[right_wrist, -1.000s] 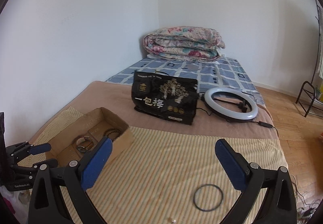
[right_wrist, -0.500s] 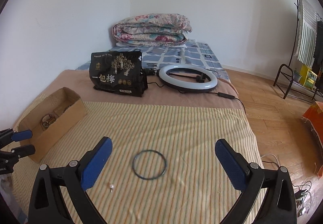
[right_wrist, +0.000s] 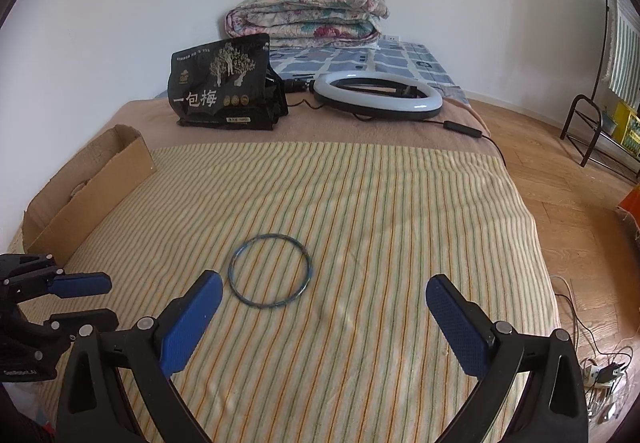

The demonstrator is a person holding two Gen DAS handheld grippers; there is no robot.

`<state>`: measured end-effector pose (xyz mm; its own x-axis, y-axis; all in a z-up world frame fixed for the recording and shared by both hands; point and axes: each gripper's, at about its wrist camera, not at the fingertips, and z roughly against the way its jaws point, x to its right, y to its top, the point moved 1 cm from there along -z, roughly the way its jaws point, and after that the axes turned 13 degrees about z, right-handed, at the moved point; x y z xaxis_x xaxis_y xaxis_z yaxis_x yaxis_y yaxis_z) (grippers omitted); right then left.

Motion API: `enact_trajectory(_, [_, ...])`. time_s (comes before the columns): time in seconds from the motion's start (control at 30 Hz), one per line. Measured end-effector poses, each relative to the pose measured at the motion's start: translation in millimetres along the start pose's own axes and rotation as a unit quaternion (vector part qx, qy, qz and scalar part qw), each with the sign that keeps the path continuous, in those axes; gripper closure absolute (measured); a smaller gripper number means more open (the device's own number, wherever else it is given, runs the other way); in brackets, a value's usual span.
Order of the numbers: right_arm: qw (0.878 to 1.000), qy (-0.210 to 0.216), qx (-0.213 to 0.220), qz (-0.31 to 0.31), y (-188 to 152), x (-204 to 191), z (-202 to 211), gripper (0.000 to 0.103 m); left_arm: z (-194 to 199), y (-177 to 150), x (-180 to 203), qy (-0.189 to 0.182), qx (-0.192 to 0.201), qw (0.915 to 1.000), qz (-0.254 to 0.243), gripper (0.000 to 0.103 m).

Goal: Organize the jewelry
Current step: 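Close the right tool on the blue bangle while the left grasps another white pearl, then carry the bangle with the right tool and pearl with the left tool over the box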

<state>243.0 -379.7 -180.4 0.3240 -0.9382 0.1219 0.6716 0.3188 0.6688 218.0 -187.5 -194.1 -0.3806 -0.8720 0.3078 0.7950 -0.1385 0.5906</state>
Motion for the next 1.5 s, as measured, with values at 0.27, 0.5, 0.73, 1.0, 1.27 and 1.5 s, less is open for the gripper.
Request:
enact_trajectory(0.27, [1.000,0.020,-0.015,0.016,-7,-4,-20,0.000,-35,-8,11,0.016,-0.024,0.9995,-0.013,0.076])
enact_trajectory(0.5, [0.999,0.034,-0.019,0.026,-3,-10,-33,0.000,-47,-7,4,0.025,-0.028,0.9993,-0.001,0.085])
enact_trajectory(0.73, [0.998,0.048,-0.025,0.040,4,-21,-48,0.000,-49,-6,0,0.037,-0.026,0.9990,0.002,0.094])
enact_trajectory(1.0, [0.996,0.056,-0.043,0.062,14,-37,-69,0.000,-41,-4,-14,0.052,-0.021,0.9984,0.010,0.094])
enact_trajectory(1.27, [0.993,0.046,-0.076,0.079,14,-47,-88,0.005,-38,-4,-22,0.052,-0.019,0.9983,0.020,0.094])
enact_trajectory(1.5, [0.994,0.055,-0.071,0.068,14,-44,-80,0.028,-34,-4,-24,0.054,-0.017,0.9981,0.025,0.094])
